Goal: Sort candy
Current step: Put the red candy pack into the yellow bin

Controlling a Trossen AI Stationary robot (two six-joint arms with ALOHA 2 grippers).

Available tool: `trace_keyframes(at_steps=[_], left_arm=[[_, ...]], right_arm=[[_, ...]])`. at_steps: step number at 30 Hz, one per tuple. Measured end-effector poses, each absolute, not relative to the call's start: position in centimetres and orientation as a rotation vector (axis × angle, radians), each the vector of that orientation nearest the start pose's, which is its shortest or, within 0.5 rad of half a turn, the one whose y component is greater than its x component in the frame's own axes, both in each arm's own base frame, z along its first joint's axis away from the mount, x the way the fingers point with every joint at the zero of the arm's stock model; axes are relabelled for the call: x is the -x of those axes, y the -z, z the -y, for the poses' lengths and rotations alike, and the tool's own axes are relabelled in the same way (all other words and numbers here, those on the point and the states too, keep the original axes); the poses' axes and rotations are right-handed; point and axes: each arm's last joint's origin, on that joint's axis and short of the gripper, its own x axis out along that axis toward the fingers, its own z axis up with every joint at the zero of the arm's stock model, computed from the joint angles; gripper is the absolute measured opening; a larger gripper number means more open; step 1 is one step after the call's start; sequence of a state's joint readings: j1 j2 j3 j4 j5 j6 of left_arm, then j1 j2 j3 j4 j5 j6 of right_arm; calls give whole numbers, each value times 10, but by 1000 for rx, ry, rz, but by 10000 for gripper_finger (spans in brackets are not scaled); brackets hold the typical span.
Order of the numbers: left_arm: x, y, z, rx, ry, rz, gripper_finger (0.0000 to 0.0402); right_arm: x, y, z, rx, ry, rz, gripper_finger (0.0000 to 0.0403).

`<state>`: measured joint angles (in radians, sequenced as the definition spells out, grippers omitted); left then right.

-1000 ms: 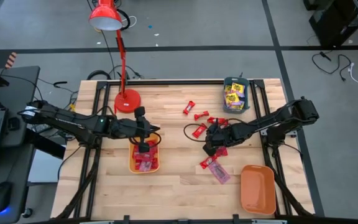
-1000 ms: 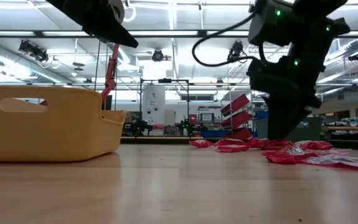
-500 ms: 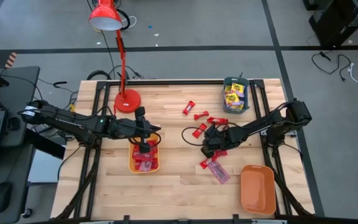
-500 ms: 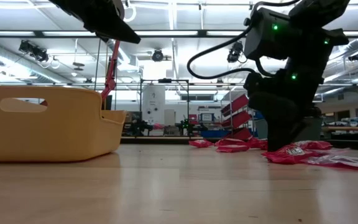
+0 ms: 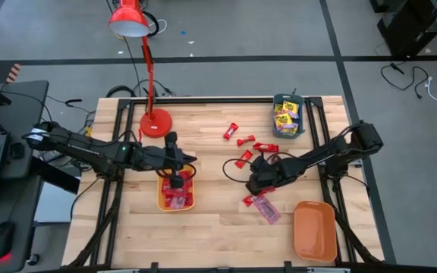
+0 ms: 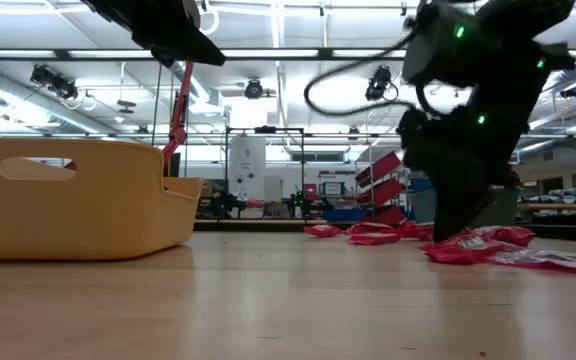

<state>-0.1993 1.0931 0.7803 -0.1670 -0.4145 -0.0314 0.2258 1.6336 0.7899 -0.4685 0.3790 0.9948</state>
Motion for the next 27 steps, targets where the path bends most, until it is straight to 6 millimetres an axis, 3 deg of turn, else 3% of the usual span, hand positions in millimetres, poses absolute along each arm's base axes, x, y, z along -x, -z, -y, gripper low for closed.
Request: trace_keyframes(at_steps=[4,7,15,20,27], left_arm=[[-232,-279,39,-131,-178,-427,5],[-236,-280,44,-150,-55,-396,5],[-256,-275,57,-167,227,-309,5],[-270,-264,63,-165,326,-295,5],[-287,-254,67,-130,378,-239,6]], right_arm=[[-267,-160,-56,-456,630,-873,0],[-270,-182,-60,-417,545,-735,0],[-288,-241,-78,-159,130,-329,0],[-302,-254,-88,-47,-134,-110,0],[-319,-252,-94,74,-488,166,0]])
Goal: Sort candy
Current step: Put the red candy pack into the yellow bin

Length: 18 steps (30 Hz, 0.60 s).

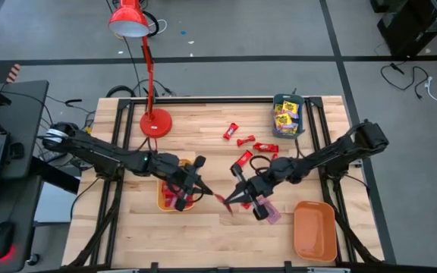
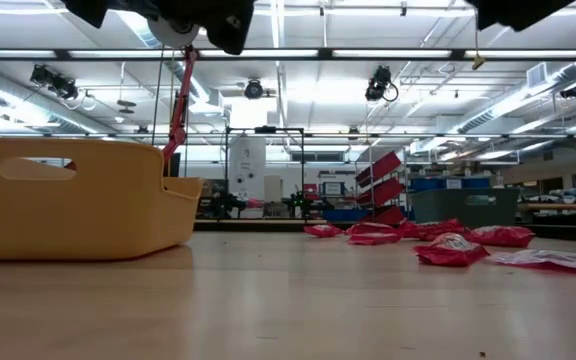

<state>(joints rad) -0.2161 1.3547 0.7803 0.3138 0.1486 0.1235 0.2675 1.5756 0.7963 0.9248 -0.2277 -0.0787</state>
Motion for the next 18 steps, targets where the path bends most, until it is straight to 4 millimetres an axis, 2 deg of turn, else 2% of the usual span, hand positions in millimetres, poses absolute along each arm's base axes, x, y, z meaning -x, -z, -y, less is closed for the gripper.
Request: trace_keyframes(at_steps=[5,14,18], left_arm=[[-289,-255,68,-98,392,-217,25],[-290,-258,68,-75,392,-188,103],[-291,-259,69,-70,391,-166,126]], right_arm=[[-326,-243,-90,101,-605,225,0],[-329,-243,-83,179,-617,295,0],[-329,-244,-79,185,-613,305,0]])
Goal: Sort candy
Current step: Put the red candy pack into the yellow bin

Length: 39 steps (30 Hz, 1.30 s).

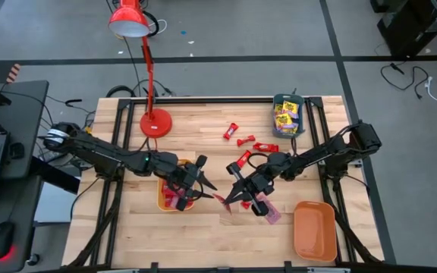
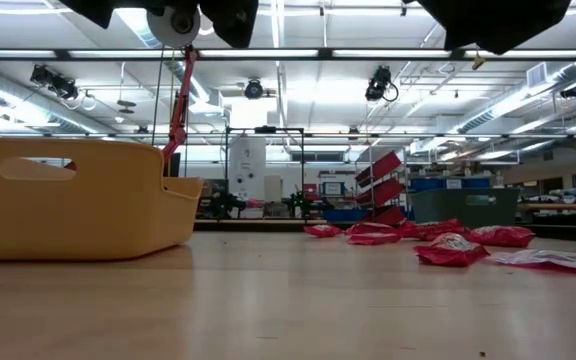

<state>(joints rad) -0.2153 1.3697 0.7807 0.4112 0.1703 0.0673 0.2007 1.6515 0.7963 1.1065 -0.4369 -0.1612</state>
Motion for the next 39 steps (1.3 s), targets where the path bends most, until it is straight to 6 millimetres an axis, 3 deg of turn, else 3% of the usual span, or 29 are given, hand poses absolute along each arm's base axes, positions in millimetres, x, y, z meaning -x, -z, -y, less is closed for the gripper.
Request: trace_keyframes(at_steps=[15,19,26,34,39], left_arm=[[-300,-257,71,-39,387,-96,133],[-300,-258,71,-23,386,-92,107],[-300,-258,71,-47,387,-89,11],[-299,-257,70,-52,387,-110,3],[-295,-260,69,-29,381,-118,1]], right_arm=[[-330,-244,-75,226,-595,313,0],[-330,-244,-75,227,-595,311,0],[-330,-244,-75,226,-595,305,0],[-332,-241,-74,192,-572,263,1],[-334,-237,-68,127,-500,201,30]])
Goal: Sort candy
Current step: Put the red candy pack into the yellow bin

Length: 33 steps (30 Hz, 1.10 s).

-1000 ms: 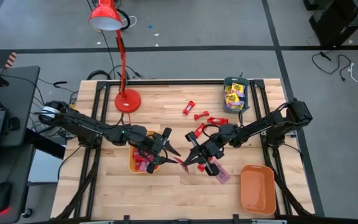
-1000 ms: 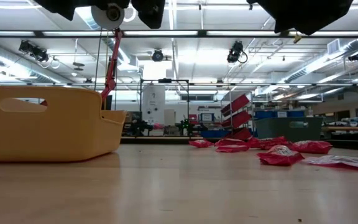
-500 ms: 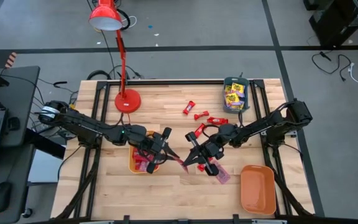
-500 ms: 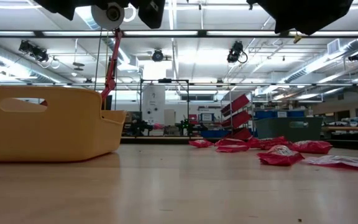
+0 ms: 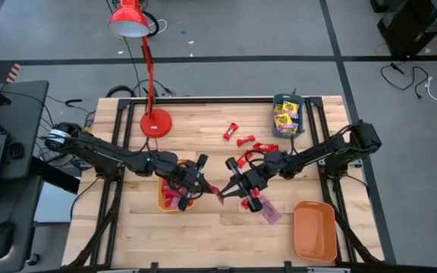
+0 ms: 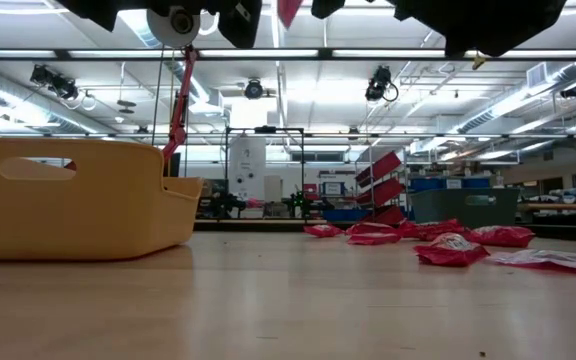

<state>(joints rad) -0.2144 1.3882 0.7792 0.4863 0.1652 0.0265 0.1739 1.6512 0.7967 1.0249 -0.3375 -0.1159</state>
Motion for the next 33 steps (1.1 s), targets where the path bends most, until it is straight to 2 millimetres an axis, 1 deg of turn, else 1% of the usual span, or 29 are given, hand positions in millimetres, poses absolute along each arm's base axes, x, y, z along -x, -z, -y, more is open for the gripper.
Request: trace_keyframes(at_steps=[5,10,14,17,24,30,33], left_arm=[[-292,-265,68,-25,369,-110,1],[-287,-269,65,-22,347,-130,1],[-276,-274,60,-17,259,-195,0],[-266,-276,56,-1,186,-256,0],[-242,-284,49,3,87,-338,0],[-231,-288,45,-8,35,-364,0],[-222,-284,43,-8,23,-441,0]], right_arm=[[-335,-238,-65,138,-489,208,64],[-335,-237,-63,141,-476,191,83],[-336,-236,-59,138,-463,178,97],[-337,-237,-53,140,-437,189,106],[-340,-236,-38,145,-360,181,110],[-340,-233,-35,141,-349,140,108],[-341,-231,-35,134,-343,120,109]])
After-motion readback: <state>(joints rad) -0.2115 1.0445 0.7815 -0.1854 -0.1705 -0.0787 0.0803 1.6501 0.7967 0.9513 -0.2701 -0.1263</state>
